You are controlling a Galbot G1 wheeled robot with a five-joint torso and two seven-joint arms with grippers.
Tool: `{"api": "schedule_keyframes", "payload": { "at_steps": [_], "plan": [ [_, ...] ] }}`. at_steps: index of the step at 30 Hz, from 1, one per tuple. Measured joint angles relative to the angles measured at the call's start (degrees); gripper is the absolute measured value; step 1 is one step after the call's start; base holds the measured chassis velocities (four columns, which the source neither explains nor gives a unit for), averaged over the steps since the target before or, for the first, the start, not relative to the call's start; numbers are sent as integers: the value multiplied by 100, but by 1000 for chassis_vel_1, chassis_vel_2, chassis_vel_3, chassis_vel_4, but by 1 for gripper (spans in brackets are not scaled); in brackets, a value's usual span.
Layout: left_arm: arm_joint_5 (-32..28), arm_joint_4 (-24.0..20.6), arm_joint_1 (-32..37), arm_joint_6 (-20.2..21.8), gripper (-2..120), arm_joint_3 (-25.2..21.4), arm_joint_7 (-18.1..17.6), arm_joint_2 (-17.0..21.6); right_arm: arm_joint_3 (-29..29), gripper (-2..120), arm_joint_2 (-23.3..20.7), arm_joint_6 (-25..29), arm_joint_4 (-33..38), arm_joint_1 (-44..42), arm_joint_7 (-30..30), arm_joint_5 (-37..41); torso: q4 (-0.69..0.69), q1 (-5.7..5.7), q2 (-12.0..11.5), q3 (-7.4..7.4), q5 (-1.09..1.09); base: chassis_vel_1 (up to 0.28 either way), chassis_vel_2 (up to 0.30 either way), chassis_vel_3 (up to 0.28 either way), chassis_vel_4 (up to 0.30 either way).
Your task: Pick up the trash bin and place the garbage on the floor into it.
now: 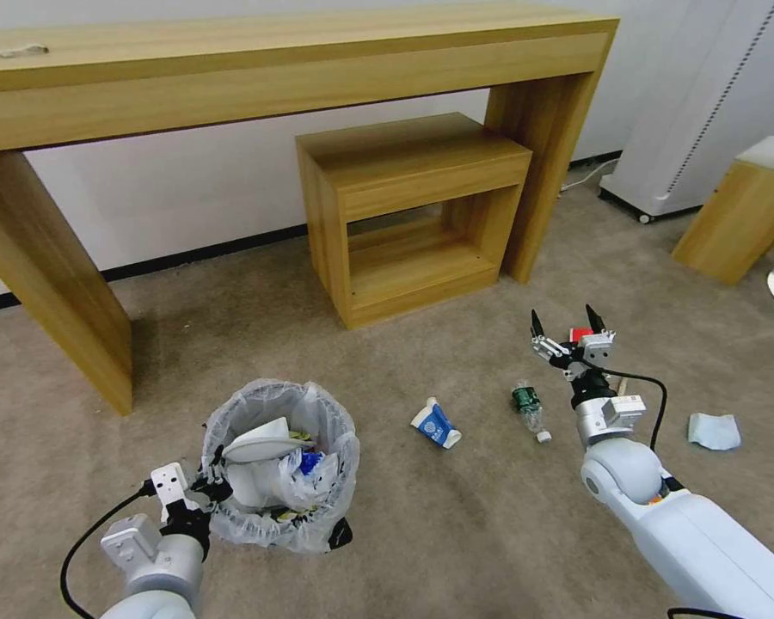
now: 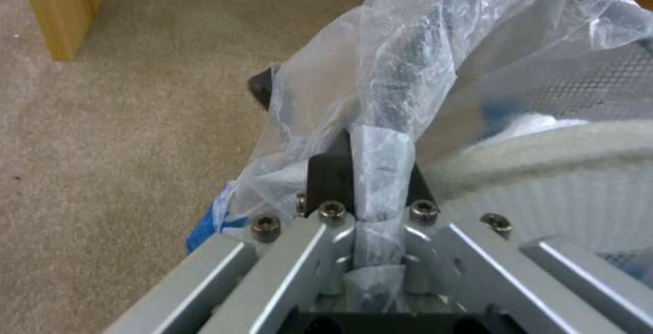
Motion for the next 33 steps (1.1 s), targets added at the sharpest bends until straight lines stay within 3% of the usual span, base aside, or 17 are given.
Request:
{"api": "schedule_keyframes", "payload": {
  "at_steps": [28,33],
  "plan": [
    [22,-20,36,-25,1,-11,-12,-34,228,100,-7,83,11,-190,-125,-18,0,0,0,0,0,0,0,0,0],
    [53,-22,62,-46,1,2,9,-50,252,99,-15,82,33,-208,-120,-24,0,0,0,0,0,-128,139,130,-127]
  ]
}}
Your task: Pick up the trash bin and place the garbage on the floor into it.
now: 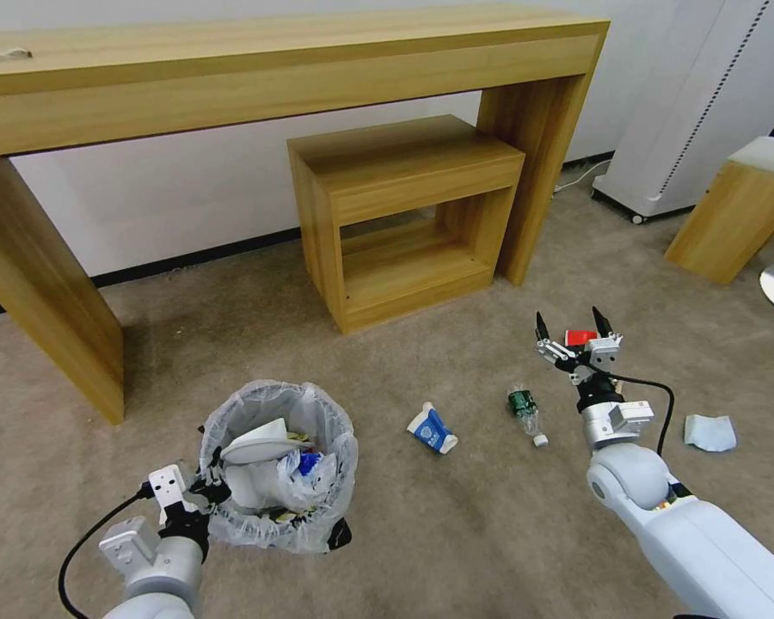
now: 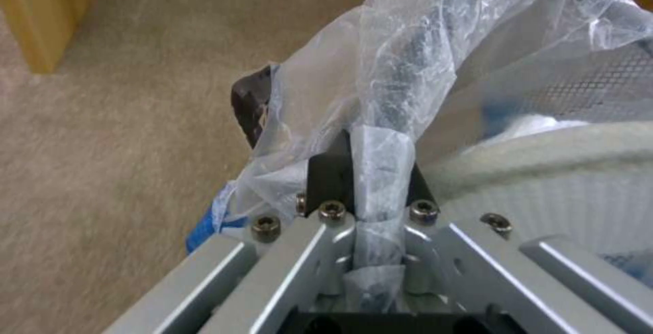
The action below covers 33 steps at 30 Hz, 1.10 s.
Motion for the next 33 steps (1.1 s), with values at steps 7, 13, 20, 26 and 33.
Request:
{"api": "schedule_keyframes", "payload": {
  "at_steps": [7,13,20,26,33],
  "plan": [
    [3,0,-18,-11,1,0,1,-2,-4,99,23,42,-48,0,3,-54,2,2,0,2,1,-171,168,187,-177],
    [-5,1,-38,-17,1,-15,2,8,-52,100,40,130,-107,63,5,-95,0,2,0,2,-1,-85,88,68,-89],
    [-9,5,-44,-17,1,-19,9,5,-92,100,43,161,-126,84,-5,-139,0,0,0,0,0,0,0,0,0],
    [-20,30,-54,-23,1,-23,9,9,-137,100,-17,242,-169,79,-74,-255,1,0,0,0,0,0,0,0,0],
    [-13,63,-61,-27,1,-6,10,5,-371,100,-455,539,-248,-18,-1223,22,0,0,0,0,0,0,0,0,0]
  ]
}}
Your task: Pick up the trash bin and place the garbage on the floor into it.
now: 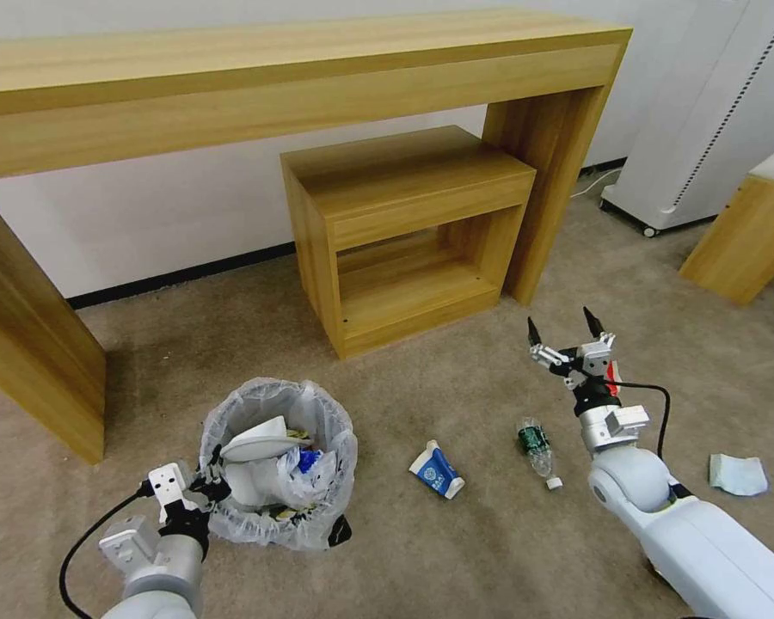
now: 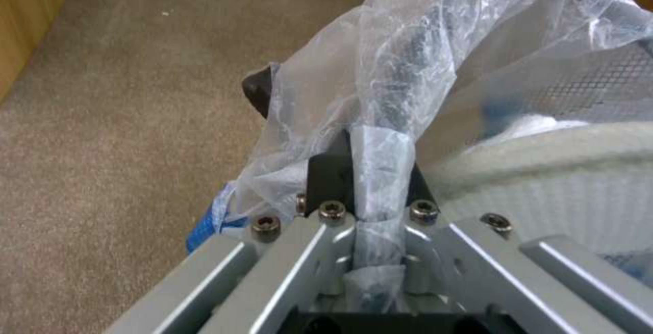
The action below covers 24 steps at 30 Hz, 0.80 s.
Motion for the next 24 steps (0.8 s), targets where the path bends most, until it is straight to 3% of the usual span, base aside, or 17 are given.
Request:
{"api": "schedule_keyframes", "payload": {
  "at_steps": [5,8,15,24],
  "plan": [
    [0,19,-1,-21,1,-10,5,0,-310,100,-165,289,-295,26,-817,396,0,0,0,0,1,0,0,0,0],
    [1,65,-36,-43,1,-12,9,-20,-963,100,-290,393,-848,82,-1280,805,0,0,0,0,1,0,0,0,0],
    [7,181,-116,-59,1,6,12,-65,-2106,100,-43,381,-1852,306,-1247,924,0,0,0,0,2,0,0,0,0],
    [7,271,-185,-79,1,12,14,-98,-2725,100,555,349,-2845,598,-1054,689,0,0,0,0,-1,0,0,0,0]
  ]
}}
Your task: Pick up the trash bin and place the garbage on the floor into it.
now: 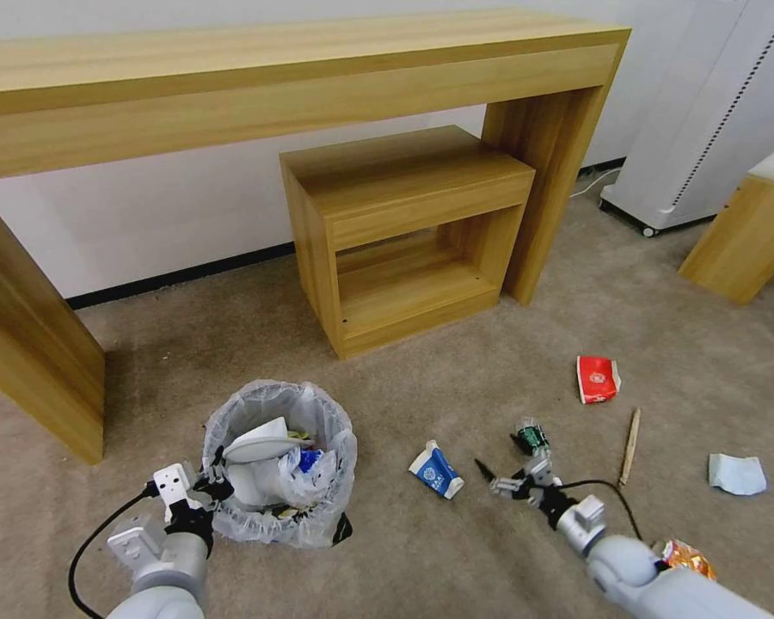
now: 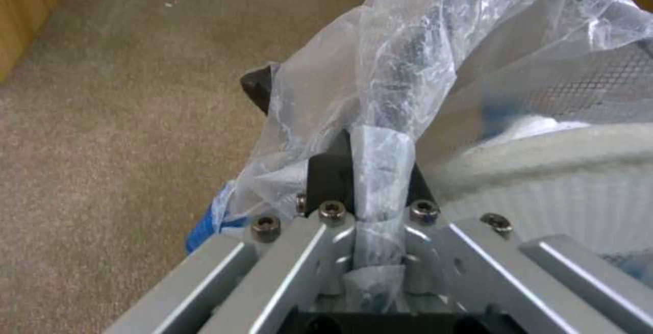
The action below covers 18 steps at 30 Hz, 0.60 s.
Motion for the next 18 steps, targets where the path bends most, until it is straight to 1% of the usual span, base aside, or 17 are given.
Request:
{"api": "schedule_keyframes", "payload": {
  "at_steps": [3,7,14,18],
  "plan": [
    [-18,0,-13,-5,1,-12,1,-1,-196,100,193,-21,-294,118,35,-62,0,0,0,0,0,0,0,0,0],
    [-28,-3,-18,-5,1,-21,1,-7,-381,100,342,-34,-470,217,62,-110,0,0,0,0,0,0,0,0,0],
    [-29,17,-34,-12,1,-25,1,-26,-567,100,480,-32,-510,317,120,-197,0,0,0,0,0,0,0,0,0],
    [-32,18,-35,-23,1,-28,1,-27,-713,100,605,-46,-722,466,164,-235,-1,0,0,0,0,0,0,0,0]
  ]
}}
